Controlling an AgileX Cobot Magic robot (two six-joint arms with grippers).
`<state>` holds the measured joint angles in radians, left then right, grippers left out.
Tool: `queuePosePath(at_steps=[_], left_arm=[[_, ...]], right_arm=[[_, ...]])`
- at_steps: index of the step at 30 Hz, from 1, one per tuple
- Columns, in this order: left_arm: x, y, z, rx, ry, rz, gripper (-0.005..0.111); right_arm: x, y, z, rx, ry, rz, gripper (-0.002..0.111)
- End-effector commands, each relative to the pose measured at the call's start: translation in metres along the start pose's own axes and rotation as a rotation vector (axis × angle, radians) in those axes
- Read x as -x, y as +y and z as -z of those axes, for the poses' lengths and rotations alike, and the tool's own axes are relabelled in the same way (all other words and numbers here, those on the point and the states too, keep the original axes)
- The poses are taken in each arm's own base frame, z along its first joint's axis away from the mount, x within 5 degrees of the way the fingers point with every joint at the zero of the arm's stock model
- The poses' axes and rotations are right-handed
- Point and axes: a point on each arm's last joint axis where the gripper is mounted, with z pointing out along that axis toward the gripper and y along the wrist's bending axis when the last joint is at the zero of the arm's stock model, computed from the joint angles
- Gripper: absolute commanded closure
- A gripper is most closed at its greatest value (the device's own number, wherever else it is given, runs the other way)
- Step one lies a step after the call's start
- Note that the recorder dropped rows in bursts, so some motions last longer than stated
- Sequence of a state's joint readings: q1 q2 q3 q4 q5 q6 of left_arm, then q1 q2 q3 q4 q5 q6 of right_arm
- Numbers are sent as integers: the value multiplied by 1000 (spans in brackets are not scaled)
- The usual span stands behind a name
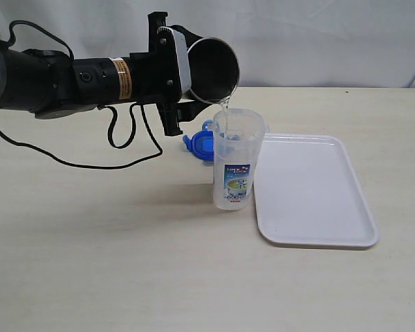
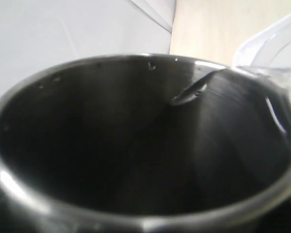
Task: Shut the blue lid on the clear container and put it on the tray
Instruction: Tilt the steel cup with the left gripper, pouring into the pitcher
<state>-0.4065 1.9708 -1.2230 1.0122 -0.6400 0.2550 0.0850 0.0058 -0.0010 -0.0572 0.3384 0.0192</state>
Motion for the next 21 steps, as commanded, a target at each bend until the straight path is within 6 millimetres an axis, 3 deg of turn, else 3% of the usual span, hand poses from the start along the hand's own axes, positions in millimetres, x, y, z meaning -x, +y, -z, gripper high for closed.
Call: queuePosePath(at_steps=[1, 21], left_arm=[[12, 15, 3, 64, -55, -1, 107], [12, 15, 3, 61, -55, -69, 107]], right_arm=[[0, 0, 0, -7, -5, 6, 104], [0, 0, 0, -7, -5, 6, 104]])
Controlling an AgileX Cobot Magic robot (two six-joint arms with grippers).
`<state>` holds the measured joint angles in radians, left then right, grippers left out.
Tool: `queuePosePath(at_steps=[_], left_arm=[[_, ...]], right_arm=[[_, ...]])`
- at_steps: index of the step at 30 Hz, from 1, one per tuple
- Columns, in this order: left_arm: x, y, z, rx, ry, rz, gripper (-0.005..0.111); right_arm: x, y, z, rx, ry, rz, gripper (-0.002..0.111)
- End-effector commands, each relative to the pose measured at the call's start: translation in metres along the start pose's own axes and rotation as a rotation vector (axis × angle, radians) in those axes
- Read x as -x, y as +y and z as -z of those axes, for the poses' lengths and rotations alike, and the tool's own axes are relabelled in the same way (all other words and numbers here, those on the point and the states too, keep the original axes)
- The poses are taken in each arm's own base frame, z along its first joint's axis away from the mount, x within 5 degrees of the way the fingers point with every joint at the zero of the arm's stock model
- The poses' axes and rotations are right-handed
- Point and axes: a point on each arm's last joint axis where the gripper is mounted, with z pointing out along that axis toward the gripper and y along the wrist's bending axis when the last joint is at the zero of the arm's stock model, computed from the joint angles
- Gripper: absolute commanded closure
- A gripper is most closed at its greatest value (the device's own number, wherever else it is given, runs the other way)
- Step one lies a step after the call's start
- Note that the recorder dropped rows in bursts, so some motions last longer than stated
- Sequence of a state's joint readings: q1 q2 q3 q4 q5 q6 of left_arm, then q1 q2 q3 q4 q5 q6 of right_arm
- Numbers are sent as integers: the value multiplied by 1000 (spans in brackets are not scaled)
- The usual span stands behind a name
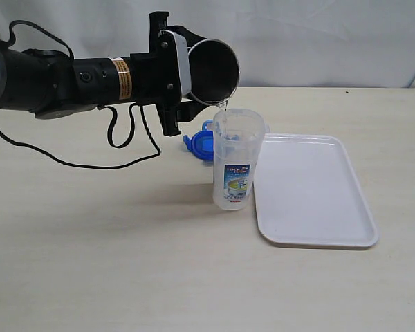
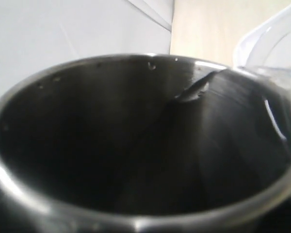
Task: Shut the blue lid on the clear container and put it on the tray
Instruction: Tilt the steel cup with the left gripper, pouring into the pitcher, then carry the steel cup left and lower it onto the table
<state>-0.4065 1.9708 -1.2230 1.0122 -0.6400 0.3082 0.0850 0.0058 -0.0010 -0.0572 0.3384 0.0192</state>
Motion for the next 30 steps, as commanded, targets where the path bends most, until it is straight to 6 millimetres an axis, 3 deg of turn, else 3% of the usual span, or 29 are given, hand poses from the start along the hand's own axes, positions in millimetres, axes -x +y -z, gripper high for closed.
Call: queuePosePath(at_steps=[1, 14, 25, 30], left_arm=[[11, 15, 3, 63, -53, -23, 107], [11, 15, 3, 62, -53, -11, 107], [11, 15, 3, 54, -64, 300, 107], [11, 15, 3, 46, -71, 544, 107]], right_arm=[[0, 0, 0, -7, -5, 6, 104], [0, 0, 0, -7, -5, 6, 104], [0, 0, 0, -7, -5, 6, 104], [0, 0, 0, -7, -5, 6, 104]])
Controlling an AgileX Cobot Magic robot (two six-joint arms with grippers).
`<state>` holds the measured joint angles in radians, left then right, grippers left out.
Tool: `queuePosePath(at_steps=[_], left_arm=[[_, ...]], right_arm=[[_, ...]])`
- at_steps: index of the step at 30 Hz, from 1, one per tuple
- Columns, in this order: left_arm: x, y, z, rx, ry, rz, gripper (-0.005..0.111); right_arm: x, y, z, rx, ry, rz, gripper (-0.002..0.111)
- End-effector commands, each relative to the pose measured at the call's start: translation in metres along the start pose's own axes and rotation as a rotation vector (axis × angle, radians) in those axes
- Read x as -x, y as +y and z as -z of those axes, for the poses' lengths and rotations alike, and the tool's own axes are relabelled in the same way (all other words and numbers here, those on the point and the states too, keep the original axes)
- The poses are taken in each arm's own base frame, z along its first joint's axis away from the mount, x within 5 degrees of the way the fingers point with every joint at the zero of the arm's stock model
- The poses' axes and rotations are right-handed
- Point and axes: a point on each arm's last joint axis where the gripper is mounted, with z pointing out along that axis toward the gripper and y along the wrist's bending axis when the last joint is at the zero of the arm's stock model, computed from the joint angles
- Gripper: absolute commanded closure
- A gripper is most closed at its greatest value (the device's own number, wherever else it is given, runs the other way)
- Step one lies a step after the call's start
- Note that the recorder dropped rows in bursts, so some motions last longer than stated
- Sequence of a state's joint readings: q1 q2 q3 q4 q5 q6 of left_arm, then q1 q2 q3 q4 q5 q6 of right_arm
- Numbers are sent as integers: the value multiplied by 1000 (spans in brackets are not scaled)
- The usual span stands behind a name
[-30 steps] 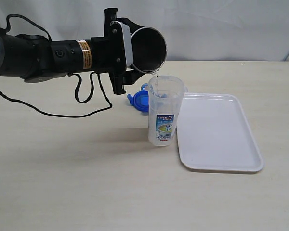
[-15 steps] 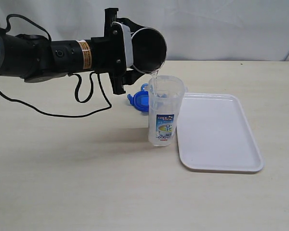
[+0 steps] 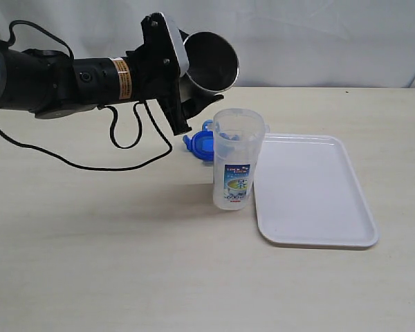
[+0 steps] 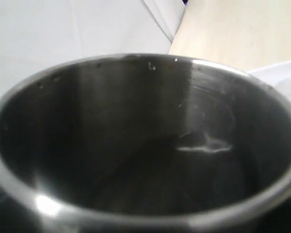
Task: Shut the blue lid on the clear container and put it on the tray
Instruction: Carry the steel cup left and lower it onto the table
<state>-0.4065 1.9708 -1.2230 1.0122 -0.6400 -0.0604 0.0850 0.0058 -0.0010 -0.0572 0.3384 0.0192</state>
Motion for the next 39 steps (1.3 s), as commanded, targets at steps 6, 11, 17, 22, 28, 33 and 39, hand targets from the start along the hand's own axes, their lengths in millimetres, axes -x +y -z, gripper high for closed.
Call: queuePosePath(at_steps=[6, 11, 17, 22, 28, 33, 39], left_arm=[[13, 15, 4, 65, -72, 420, 107], [0, 20, 1, 163, -85, 593, 107], [-34, 25, 0, 231, -170, 700, 107], [-79, 48, 14, 343, -104, 690, 107], [-154, 78, 33, 475, -28, 718, 107], [-202, 84, 41, 536, 4, 748, 107], [-236, 87, 60, 673, -43, 824, 107]], right_arm=[[0, 0, 0, -7, -5, 6, 104], [0, 0, 0, -7, -5, 6, 104], [0, 0, 0, -7, -5, 6, 104], [0, 0, 0, -7, -5, 6, 104], [0, 0, 0, -7, -5, 6, 104], [0, 0, 0, -7, -5, 6, 104], [0, 0, 0, -7, -5, 6, 104]])
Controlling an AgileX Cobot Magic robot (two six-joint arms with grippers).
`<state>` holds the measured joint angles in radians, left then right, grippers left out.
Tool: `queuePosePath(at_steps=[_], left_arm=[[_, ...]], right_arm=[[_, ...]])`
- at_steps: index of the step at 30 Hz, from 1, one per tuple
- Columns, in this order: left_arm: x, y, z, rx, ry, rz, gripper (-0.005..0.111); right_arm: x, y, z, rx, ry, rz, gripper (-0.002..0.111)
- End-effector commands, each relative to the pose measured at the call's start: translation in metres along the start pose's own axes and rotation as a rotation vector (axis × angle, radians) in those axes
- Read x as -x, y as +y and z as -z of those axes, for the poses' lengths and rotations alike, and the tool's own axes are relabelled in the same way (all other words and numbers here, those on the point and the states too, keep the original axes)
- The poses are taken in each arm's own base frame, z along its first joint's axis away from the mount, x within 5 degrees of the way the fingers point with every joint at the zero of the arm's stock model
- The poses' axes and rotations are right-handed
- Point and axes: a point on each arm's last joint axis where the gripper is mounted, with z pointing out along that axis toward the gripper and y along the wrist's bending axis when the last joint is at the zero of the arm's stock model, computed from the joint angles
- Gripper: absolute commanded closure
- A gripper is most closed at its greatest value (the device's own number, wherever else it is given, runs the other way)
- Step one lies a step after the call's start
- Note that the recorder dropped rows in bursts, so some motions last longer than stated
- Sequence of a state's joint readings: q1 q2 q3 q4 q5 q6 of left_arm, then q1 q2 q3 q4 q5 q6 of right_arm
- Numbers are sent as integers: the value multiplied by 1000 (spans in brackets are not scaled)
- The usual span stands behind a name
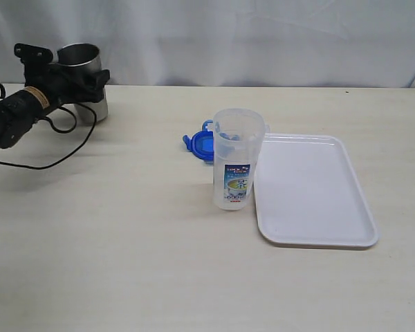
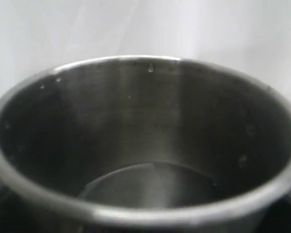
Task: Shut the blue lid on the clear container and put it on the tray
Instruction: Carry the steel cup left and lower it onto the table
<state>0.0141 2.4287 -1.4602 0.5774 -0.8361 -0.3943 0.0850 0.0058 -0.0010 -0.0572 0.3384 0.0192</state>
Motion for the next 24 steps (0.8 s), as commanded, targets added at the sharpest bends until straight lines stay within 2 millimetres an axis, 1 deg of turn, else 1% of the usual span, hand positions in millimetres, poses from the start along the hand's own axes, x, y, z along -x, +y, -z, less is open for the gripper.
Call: queuePosePath(at_steps=[1, 4, 8, 14, 21, 24], left_arm=[[15, 22, -1, 65, -118, 39, 107], [14, 26, -7, 72, -104, 32, 107], [15, 19, -14, 20, -103, -9, 107], [9, 14, -16, -3, -75, -15, 107], [7, 7, -17, -56, -49, -67, 107], [7, 7, -17, -56, -49, -63, 107]], right_arm=[[0, 0, 0, -7, -5, 6, 104], [0, 0, 0, -7, -5, 6, 104], [0, 0, 0, -7, -5, 6, 104], [0, 0, 0, -7, -5, 6, 104], [0, 0, 0, -7, -5, 6, 104], [0, 0, 0, -7, -5, 6, 104]])
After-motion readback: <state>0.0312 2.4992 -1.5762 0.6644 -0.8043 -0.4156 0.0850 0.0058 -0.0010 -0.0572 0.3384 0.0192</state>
